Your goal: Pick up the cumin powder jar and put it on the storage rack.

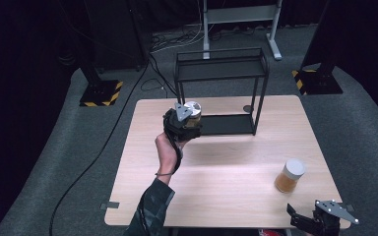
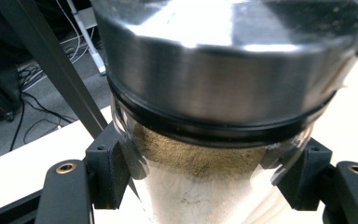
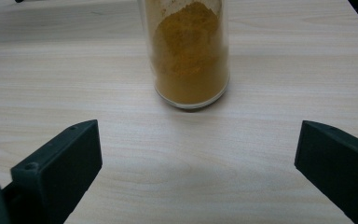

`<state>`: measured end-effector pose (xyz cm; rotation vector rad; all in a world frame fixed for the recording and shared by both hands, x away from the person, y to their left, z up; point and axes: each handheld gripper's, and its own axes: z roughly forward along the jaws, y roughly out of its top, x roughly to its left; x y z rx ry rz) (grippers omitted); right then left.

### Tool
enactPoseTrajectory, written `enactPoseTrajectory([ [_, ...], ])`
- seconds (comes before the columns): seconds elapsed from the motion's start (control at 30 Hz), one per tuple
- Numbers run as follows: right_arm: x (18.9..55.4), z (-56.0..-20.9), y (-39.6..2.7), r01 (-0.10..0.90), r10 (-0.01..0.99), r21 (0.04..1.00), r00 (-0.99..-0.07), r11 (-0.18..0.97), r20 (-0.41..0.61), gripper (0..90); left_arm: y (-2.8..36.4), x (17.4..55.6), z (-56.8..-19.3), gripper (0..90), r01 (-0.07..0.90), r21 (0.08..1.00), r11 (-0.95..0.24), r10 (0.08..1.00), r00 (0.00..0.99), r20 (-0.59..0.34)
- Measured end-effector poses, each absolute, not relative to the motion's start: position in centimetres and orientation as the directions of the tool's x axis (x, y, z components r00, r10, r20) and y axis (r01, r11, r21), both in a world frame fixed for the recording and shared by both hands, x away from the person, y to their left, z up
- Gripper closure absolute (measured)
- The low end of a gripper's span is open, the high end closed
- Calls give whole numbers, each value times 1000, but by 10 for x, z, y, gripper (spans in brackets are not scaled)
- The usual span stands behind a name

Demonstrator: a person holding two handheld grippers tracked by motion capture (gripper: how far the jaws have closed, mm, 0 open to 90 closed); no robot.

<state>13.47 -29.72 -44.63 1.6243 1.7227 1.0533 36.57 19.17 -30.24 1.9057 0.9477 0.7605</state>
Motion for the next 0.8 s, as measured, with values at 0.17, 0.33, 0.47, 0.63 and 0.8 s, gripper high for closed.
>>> enactPoseTrajectory([
  [0.17,135,-446,-297,559,985,828,-123,-34,123,0,189,372,-296,299,316,882,-351,839,525,145],
  [0.33,134,-446,-298,557,985,830,-121,-36,124,0,190,379,-291,299,317,884,-343,838,528,136],
  [0.47,134,-446,-298,560,985,828,-121,-36,124,0,189,385,-285,299,315,884,-346,837,529,139],
  [0.63,135,-447,-297,559,984,828,-125,-33,124,0,190,389,-278,299,312,886,-343,838,528,139],
  [0.8,136,-447,-297,564,984,825,-127,-32,125,0,189,392,-271,300,310,885,-347,838,526,145],
])
